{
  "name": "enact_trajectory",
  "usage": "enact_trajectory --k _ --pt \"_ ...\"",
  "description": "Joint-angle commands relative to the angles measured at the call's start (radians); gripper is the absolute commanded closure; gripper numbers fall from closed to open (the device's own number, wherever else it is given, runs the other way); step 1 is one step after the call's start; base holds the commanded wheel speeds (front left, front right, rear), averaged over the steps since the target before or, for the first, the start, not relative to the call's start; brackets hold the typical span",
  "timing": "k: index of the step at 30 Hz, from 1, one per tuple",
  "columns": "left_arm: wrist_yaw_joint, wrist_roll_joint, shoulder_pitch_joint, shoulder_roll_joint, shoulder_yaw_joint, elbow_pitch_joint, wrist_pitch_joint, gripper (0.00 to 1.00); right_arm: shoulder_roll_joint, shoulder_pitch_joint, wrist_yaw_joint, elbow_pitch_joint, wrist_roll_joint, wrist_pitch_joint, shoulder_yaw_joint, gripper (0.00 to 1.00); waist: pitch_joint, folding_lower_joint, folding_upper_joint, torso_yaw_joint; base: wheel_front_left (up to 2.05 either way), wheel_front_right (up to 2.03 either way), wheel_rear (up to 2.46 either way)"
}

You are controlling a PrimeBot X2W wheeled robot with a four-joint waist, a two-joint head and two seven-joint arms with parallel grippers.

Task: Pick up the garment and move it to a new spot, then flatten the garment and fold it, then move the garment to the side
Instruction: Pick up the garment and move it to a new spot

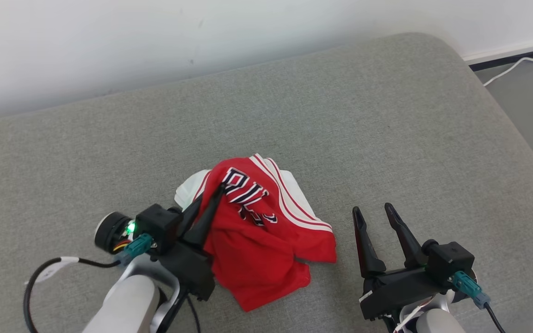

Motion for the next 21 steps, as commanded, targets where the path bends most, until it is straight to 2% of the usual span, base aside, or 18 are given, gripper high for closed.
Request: enact_trajectory --k 1,8,15,16,17,18,21 --pt "0.012 0.003 0.017 0.013 0.010 0.035 -0.023 1.00 0.002 0.002 0.001 -0.002 -0.003 -0.003 0.002 0.00 0.002 0.0000 -0.0001 0.010 0.00 0.00 0.00" --pt "0.042 -0.005 0.028 0.025 0.039 0.133 -0.078 1.00 0.003 0.003 0.001 0.001 -0.008 -0.003 0.003 0.00 -0.005 0.0000 -0.0001 0.026 0.00 0.00 0.00" --pt "0.032 -0.024 0.037 0.011 0.045 0.250 -0.122 1.00 0.000 0.009 0.001 0.007 -0.007 -0.003 0.009 0.00 -0.018 0.0000 -0.0001 0.035 0.00 0.00 0.00" --pt "0.030 -0.025 0.036 0.007 0.045 0.262 -0.126 0.93 -0.001 0.010 0.001 0.007 -0.007 -0.003 0.009 0.00 -0.019 0.0000 -0.0001 0.037 0.00 0.00 0.00" --pt "0.029 -0.026 0.034 0.003 0.044 0.272 -0.130 0.72 -0.002 0.010 0.001 0.007 -0.006 -0.003 0.009 0.00 -0.020 0.0000 -0.0001 0.039 0.00 0.00 0.00" --pt "0.029 -0.026 0.031 0.000 0.043 0.280 -0.133 0.00 -0.004 0.011 0.001 0.007 -0.005 -0.003 0.010 0.00 -0.020 0.0000 -0.0001 0.041 0.00 0.00 0.00" --pt "0.026 -0.024 0.018 -0.009 0.044 0.287 -0.140 0.00 -0.007 0.013 0.001 0.006 -0.002 -0.003 0.009 0.00 -0.022 0.0000 -0.0001 0.047 0.00 0.00 0.00"
